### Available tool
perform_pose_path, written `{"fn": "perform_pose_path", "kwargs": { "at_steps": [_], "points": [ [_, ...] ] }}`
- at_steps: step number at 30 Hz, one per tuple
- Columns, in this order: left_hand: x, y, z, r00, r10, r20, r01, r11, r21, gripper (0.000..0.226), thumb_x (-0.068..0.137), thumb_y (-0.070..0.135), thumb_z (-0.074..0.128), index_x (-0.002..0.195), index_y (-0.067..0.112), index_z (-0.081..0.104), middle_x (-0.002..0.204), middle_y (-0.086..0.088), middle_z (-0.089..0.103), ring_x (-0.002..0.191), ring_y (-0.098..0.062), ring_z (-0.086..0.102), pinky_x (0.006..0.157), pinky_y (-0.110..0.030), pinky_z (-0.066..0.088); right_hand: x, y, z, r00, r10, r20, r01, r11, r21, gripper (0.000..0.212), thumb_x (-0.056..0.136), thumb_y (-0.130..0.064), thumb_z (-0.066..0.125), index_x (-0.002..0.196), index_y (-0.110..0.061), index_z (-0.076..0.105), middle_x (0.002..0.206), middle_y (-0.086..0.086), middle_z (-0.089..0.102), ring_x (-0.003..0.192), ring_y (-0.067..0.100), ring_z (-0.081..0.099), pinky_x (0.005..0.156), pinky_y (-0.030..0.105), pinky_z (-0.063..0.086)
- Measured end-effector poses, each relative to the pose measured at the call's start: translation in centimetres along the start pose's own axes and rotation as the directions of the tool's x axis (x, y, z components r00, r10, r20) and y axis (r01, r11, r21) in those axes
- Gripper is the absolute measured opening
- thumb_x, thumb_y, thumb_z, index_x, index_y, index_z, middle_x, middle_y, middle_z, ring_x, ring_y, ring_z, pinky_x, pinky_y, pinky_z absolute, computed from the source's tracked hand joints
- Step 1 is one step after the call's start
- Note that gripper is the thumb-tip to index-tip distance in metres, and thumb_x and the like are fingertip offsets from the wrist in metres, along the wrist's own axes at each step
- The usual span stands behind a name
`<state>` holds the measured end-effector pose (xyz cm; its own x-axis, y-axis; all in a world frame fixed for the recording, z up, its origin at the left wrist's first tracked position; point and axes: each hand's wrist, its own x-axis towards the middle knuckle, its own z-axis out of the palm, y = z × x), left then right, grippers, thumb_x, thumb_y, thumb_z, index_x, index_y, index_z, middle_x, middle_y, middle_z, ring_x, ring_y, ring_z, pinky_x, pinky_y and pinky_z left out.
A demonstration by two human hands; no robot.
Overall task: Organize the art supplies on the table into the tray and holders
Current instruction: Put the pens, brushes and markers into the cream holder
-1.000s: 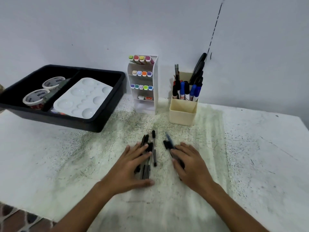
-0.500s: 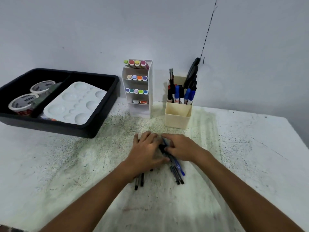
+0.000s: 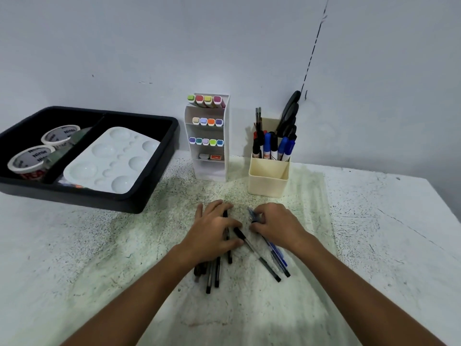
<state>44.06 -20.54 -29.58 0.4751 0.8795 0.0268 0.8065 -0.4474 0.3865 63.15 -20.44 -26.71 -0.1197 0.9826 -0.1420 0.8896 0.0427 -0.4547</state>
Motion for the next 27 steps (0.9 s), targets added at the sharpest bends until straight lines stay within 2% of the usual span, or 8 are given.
{"fn": "perform_pose_path", "kwargs": {
  "at_steps": [3, 6, 10, 15, 19, 23, 25, 27],
  "points": [
    [0.1, -0.1, 0.0, 0.998, 0.037, -0.056, -0.041, 0.997, -0.062, 0.045, 0.077, 0.058, 0.058, 0.111, 0.030, 0.071, 0.143, 0.003, 0.046, 0.139, -0.017, 0.023, 0.114, -0.055, 0.012, -0.1, -0.2, 0.0, 0.998, 0.057, -0.016, -0.056, 0.997, 0.046, 0.013, 0.084, -0.023, 0.068, 0.094, -0.015, 0.067, 0.087, 0.001, 0.063, 0.080, 0.021, 0.061, 0.069, 0.032, 0.050],
    [0.5, 0.5, 0.1, 0.987, 0.053, -0.149, -0.062, 0.997, -0.055, 0.055, 0.070, 0.060, 0.045, 0.108, 0.029, 0.071, 0.119, 0.009, 0.057, 0.118, -0.012, 0.037, 0.097, -0.040, 0.024, -0.1, -0.4, -0.1, 0.995, 0.095, 0.040, -0.096, 0.995, 0.037, 0.013, 0.082, -0.021, 0.066, 0.092, -0.013, 0.063, 0.091, 0.004, 0.064, 0.081, 0.021, 0.061, 0.071, 0.035, 0.053],
    [1.2, 1.5, 0.4, 0.980, -0.033, -0.196, 0.006, 0.991, -0.135, 0.043, 0.072, 0.049, 0.055, 0.106, 0.028, 0.069, 0.104, 0.014, 0.057, 0.105, -0.008, 0.039, 0.084, -0.031, 0.021, -0.3, -0.7, -0.4, 0.991, 0.117, 0.073, -0.117, 0.993, -0.001, 0.015, 0.081, -0.020, 0.068, 0.091, -0.013, 0.059, 0.089, 0.004, 0.062, 0.080, 0.021, 0.061, 0.065, 0.032, 0.048],
    [1.7, 1.7, 0.3, 0.956, -0.091, -0.279, -0.008, 0.943, -0.333, 0.022, 0.074, 0.028, 0.074, 0.094, 0.023, 0.067, 0.088, 0.016, 0.058, 0.088, -0.006, 0.048, 0.076, -0.025, 0.037, 0.0, -0.1, -0.9, 0.982, 0.128, 0.140, -0.144, 0.983, 0.111, 0.003, 0.080, -0.008, 0.065, 0.083, -0.009, 0.066, 0.084, 0.007, 0.066, 0.077, 0.021, 0.064, 0.067, 0.034, 0.053],
    [2.2, 2.7, -0.7, 0.974, -0.134, -0.182, -0.005, 0.790, -0.612, 0.020, 0.075, 0.017, 0.079, 0.089, 0.018, 0.065, 0.079, 0.005, 0.064, 0.063, -0.003, 0.053, 0.058, -0.021, 0.046, -0.1, 0.4, -3.0, 0.985, 0.124, 0.124, -0.163, 0.907, 0.387, 0.003, 0.079, -0.002, 0.070, 0.076, -0.003, 0.069, 0.071, 0.011, 0.065, 0.062, 0.016, 0.058, 0.058, 0.029, 0.046],
    [2.9, 4.3, -1.5, 0.987, -0.160, 0.006, 0.100, 0.585, -0.805, 0.032, 0.076, 0.018, 0.082, 0.101, 0.010, 0.065, 0.083, -0.006, 0.072, 0.073, -0.014, 0.068, 0.062, -0.028, 0.056, -0.6, 0.0, -5.8, 0.992, 0.111, 0.061, -0.121, 0.681, 0.722, 0.006, 0.081, 0.002, 0.071, 0.080, -0.003, 0.068, 0.058, 0.003, 0.058, 0.048, 0.011, 0.048, 0.044, 0.022, 0.040],
    [3.4, 5.1, -2.1, 0.985, -0.171, 0.027, 0.108, 0.481, -0.870, 0.030, 0.078, 0.011, 0.079, 0.103, 0.004, 0.065, 0.085, -0.013, 0.073, 0.072, -0.019, 0.069, 0.060, -0.031, 0.057, -0.8, -0.4, -6.6, 0.995, 0.101, 0.023, -0.082, 0.630, 0.772, 0.007, 0.081, 0.003, 0.070, 0.082, -0.004, 0.068, 0.056, 0.000, 0.060, 0.048, 0.011, 0.051, 0.045, 0.022, 0.044],
    [3.8, 5.7, -2.7, 0.987, -0.160, 0.006, 0.078, 0.455, -0.887, 0.022, 0.080, 0.003, 0.075, 0.100, 0.001, 0.068, 0.083, -0.016, 0.073, 0.070, -0.021, 0.069, 0.060, -0.032, 0.058, -1.0, -0.7, -7.1, 0.995, 0.091, -0.026, -0.037, 0.625, 0.779, 0.008, 0.080, 0.003, 0.071, 0.084, -0.005, 0.069, 0.059, 0.001, 0.063, 0.052, 0.013, 0.054, 0.049, 0.024, 0.048]
  ]
}}
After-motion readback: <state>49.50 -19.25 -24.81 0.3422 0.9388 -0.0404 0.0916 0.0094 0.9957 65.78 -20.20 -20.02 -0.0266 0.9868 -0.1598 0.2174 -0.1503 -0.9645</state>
